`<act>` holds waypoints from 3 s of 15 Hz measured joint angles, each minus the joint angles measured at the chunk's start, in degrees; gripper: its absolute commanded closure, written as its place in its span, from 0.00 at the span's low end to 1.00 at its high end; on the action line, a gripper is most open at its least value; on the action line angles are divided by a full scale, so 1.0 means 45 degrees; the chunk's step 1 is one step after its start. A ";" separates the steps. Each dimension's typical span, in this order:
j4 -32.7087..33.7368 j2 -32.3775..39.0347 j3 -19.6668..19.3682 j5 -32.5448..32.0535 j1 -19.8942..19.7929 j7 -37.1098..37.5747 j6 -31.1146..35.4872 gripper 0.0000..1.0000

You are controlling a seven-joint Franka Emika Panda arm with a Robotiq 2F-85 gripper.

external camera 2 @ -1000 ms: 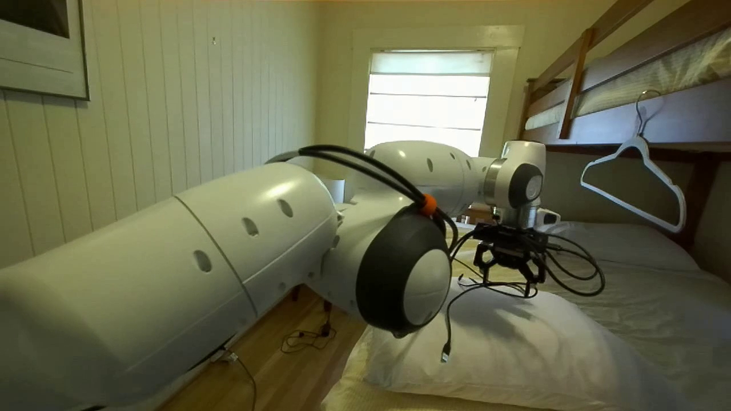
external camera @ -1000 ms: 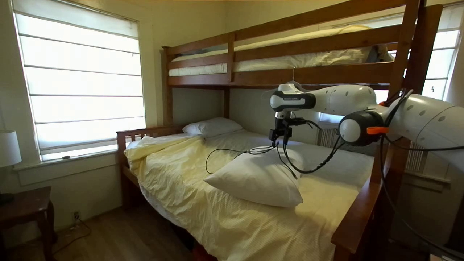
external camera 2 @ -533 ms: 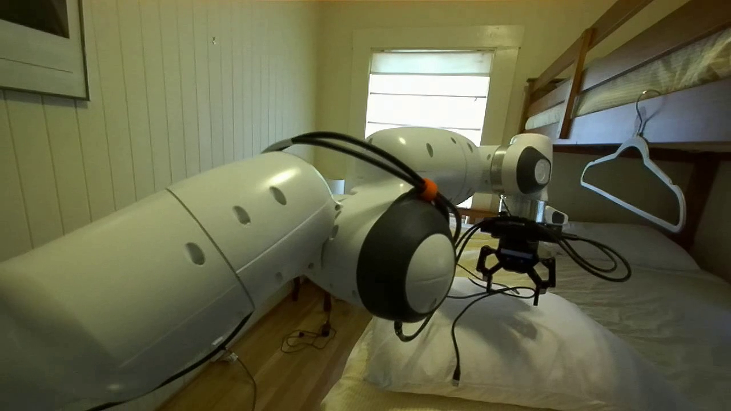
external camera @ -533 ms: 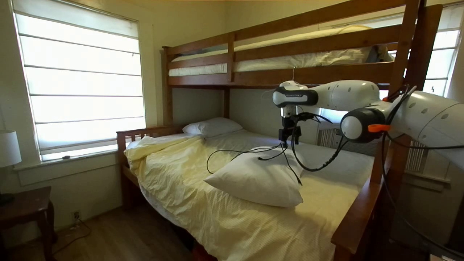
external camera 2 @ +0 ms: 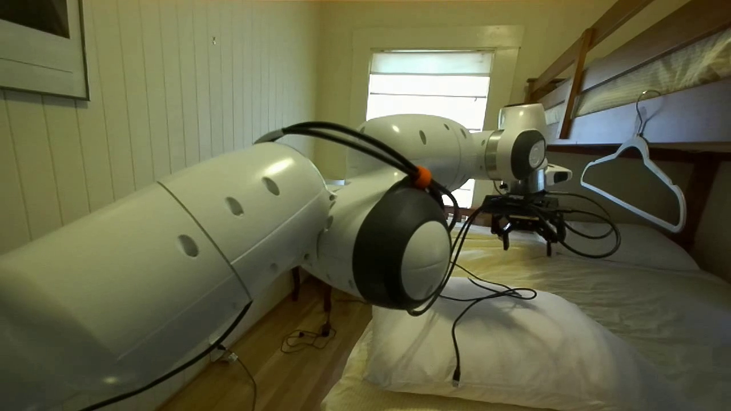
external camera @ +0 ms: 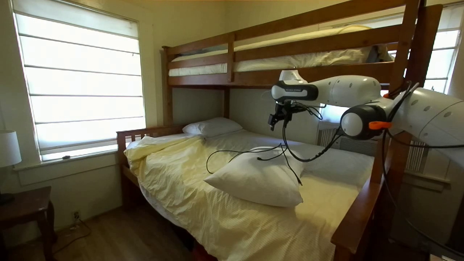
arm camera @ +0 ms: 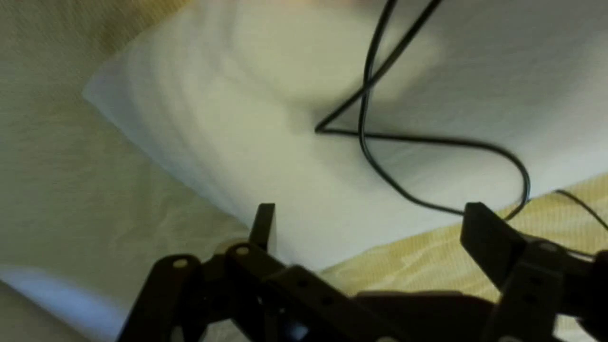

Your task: Move the black cable to the left.

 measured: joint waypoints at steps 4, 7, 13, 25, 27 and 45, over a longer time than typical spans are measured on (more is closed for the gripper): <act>-0.0049 0.0049 -0.0312 -0.0021 0.0200 0.1735 0.0568 0.00; -0.0252 0.0091 -0.0351 -0.0016 0.0305 0.2265 -0.0069 0.00; -0.0236 0.0282 0.0773 0.1037 -0.0045 0.1925 -0.1701 0.00; -0.0222 0.0497 0.1768 0.2132 -0.0603 0.1334 -0.3761 0.00; -0.0223 0.0570 0.1667 0.2130 -0.0585 0.1468 -0.3795 0.00; -0.0207 0.1603 0.0801 0.2067 -0.0621 0.2829 -0.2132 0.41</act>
